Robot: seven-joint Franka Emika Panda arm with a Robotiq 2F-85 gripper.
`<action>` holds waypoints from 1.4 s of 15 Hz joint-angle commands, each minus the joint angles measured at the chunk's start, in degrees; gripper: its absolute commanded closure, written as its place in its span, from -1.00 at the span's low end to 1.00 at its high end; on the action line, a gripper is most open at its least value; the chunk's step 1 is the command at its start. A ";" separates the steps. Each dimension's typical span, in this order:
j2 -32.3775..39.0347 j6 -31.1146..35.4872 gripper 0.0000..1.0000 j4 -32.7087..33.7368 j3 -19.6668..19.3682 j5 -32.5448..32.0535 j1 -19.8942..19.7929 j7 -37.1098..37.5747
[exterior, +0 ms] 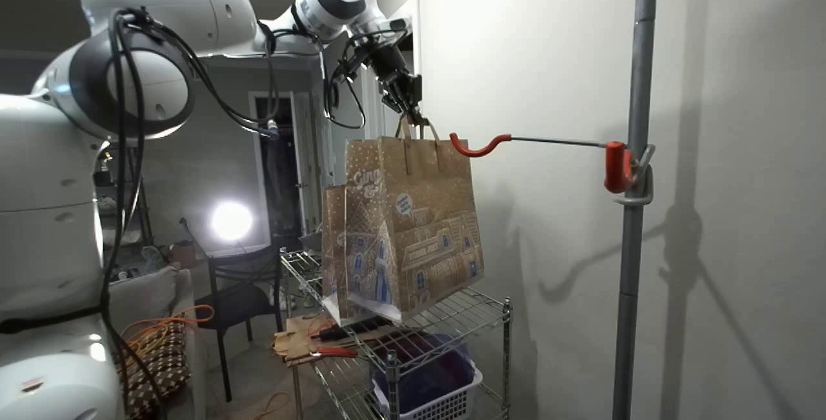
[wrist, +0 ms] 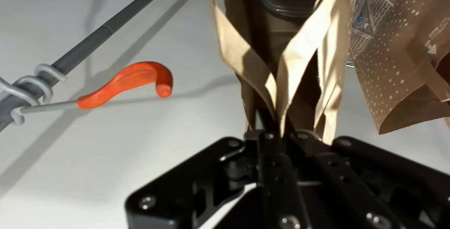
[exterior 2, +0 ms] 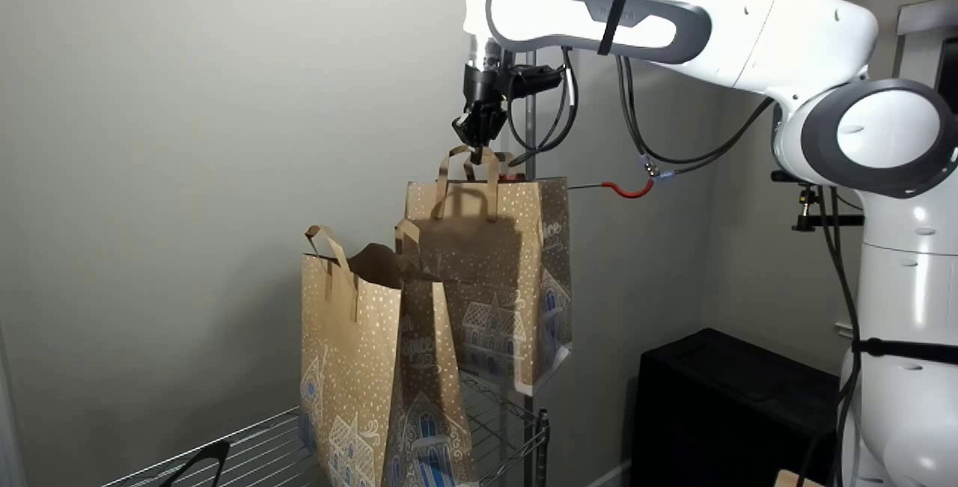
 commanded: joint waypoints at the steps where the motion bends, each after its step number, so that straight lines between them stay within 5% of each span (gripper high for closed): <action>1: 0.90 -3.11 0.92 5.65 0.26 -2.69 0.35 -6.82; 5: -0.32 -1.35 0.91 5.95 0.22 -3.44 0.26 -15.32; 11: -7.01 4.92 0.91 -2.31 -0.34 -0.05 -0.46 -30.31; 15: -12.64 7.12 0.91 -11.58 -2.07 7.59 -0.34 -32.78; 21: -21.10 6.16 0.91 -25.15 -4.16 5.95 -0.27 -31.93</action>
